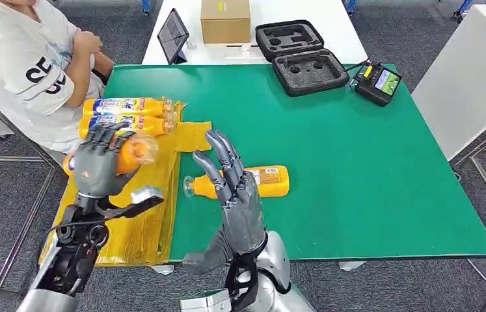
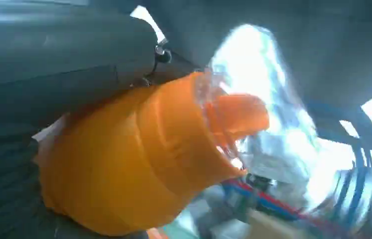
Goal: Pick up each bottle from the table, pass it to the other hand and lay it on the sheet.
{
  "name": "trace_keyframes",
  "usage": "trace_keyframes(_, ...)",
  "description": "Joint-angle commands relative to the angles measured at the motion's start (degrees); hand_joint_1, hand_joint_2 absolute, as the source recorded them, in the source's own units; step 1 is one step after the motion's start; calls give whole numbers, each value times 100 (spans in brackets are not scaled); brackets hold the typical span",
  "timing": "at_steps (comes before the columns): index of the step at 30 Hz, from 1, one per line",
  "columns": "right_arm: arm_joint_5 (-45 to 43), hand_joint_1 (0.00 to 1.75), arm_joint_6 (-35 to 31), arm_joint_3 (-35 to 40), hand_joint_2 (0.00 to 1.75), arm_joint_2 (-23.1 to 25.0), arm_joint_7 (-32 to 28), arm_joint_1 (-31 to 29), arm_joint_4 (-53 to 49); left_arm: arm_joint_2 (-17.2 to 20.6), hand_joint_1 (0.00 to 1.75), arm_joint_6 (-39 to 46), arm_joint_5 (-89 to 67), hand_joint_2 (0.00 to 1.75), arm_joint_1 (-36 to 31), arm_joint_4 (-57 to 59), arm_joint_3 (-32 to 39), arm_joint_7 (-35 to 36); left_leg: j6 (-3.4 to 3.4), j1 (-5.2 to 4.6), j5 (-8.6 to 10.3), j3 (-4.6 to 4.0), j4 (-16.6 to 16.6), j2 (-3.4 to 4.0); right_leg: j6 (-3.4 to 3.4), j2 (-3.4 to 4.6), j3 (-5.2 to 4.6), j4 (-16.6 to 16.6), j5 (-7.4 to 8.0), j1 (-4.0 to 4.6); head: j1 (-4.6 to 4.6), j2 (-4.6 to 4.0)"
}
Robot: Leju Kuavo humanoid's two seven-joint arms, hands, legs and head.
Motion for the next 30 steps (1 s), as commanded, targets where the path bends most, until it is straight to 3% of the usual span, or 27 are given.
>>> trace_keyframes(1, -353, 0, 9, 368, 0, 18, 11, -25, 406, 238, 175, -282, -949, 175, -833, 2237, -1264, 807, -4, 0, -3, 27, -11, -17, -4, -12, 31, -8, -8, -1, 2, 0)
trace_keyframes(6, -543, 0, 9, 426, 0, -83, 11, -5, 375, 379, 175, -674, 325, 175, -642, 2383, -1522, 160, -10, 1, -17, 57, -15, -7, -4, 2, 57, -13, -15, 2, 0, 0)
trace_keyframes(8, -559, 0, 9, 446, 0, -90, 11, -25, 400, 421, 175, -553, 239, 175, -539, 2353, -1573, 252, -7, 0, -14, 39, -9, 6, -1, 11, 37, -11, -7, 3, 0, 0)
trace_keyframes(11, -484, 0, 9, 385, 0, -53, 11, -11, 371, 398, 175, -1027, 1308, 175, -356, 2239, -1465, -189, -5, -1, -11, 31, -9, 3, -1, 8, 29, -9, -7, 2, 0, 0)
trace_keyframes(15, -457, 0, 9, 367, 0, -35, 11, -5, 389, 368, 175, -1241, 1774, 175, -362, 2252, -1404, -287, -15, 6, -28, 69, -11, 4, -8, 15, 67, -11, -21, 7, 0, 0)
trace_keyframes(16, -431, 0, 9, 364, 0, -36, 11, -5, 400, 387, 175, -1299, 1890, 175, -358, 2239, -1408, -312, -8, 1, -12, 28, -7, -2, -3, 3, 28, -6, -9, 2, 0, 0)
trace_keyframes(30, -490, 0, 9, 390, 0, -49, 11, -16, 452, 416, 175, -1572, 2259, 175, -302, 2208, -1358, -362, -10, 4, -18, 37, -7, -1, -4, 7, 38, -7, -13, 6, 0, 0)
